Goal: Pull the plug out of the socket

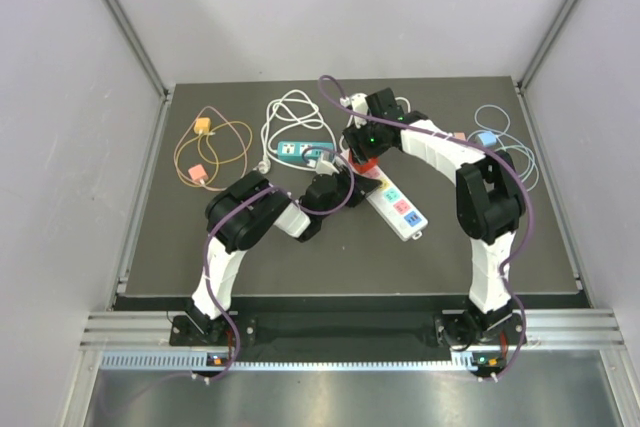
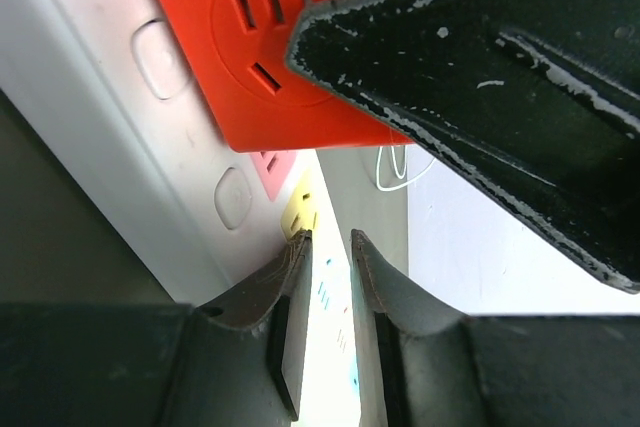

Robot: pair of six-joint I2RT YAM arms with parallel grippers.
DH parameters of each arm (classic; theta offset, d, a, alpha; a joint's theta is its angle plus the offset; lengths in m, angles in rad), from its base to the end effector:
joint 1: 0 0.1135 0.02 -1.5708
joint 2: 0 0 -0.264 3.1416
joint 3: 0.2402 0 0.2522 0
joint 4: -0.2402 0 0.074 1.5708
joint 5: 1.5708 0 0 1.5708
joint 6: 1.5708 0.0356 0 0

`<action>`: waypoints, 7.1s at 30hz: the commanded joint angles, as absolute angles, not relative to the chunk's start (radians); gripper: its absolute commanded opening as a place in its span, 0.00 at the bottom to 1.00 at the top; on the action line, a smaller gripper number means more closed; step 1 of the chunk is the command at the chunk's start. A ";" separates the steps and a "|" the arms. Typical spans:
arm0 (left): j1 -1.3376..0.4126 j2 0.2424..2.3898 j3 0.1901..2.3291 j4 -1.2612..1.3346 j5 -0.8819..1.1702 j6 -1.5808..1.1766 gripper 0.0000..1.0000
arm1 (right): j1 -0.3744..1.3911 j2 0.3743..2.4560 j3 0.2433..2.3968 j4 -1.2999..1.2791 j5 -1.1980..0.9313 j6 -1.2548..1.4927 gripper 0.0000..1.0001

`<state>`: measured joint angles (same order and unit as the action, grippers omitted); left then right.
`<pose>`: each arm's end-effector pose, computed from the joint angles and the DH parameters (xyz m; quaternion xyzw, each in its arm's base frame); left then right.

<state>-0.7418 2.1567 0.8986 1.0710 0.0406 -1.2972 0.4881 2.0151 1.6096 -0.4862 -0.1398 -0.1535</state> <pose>0.2984 -0.2754 0.0985 -0.1986 0.7440 -0.5515 0.3208 0.3959 0.2158 0.2254 -0.3187 0.8853 0.1203 0.3166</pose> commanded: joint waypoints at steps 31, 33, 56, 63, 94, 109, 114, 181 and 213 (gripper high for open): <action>-0.744 2.223 0.910 0.739 -0.031 -1.253 0.25 | 0.431 1.838 1.628 -0.416 -0.205 0.064 0.00; -0.744 2.221 0.917 0.726 -0.028 -1.246 0.25 | 0.405 1.844 1.628 -0.420 -0.242 0.081 0.00; -0.744 2.238 1.015 0.574 0.029 -1.164 0.34 | 0.344 1.850 1.657 -0.416 -0.384 0.143 0.00; -0.744 2.246 1.061 0.508 0.048 -1.129 0.34 | 0.362 1.845 1.678 -0.420 -0.289 0.066 0.00; -0.733 1.969 0.951 0.723 0.149 -0.970 0.69 | 0.278 1.694 1.614 -0.399 -0.187 -0.176 0.00; -0.732 1.364 0.646 0.327 -0.121 -0.597 0.80 | -0.047 1.960 1.732 -0.356 -0.109 -0.178 0.05; -0.724 1.102 0.546 0.164 -0.224 -0.563 0.91 | -0.060 2.092 1.847 -0.351 -0.068 -0.187 0.09; -0.538 0.608 0.790 -0.463 -0.649 -0.091 0.99 | -0.342 0.618 0.772 -0.338 -0.072 -0.049 1.00; -0.538 0.419 0.621 -0.341 -0.650 -0.041 0.99 | -0.344 0.558 0.657 -0.256 0.081 0.008 1.00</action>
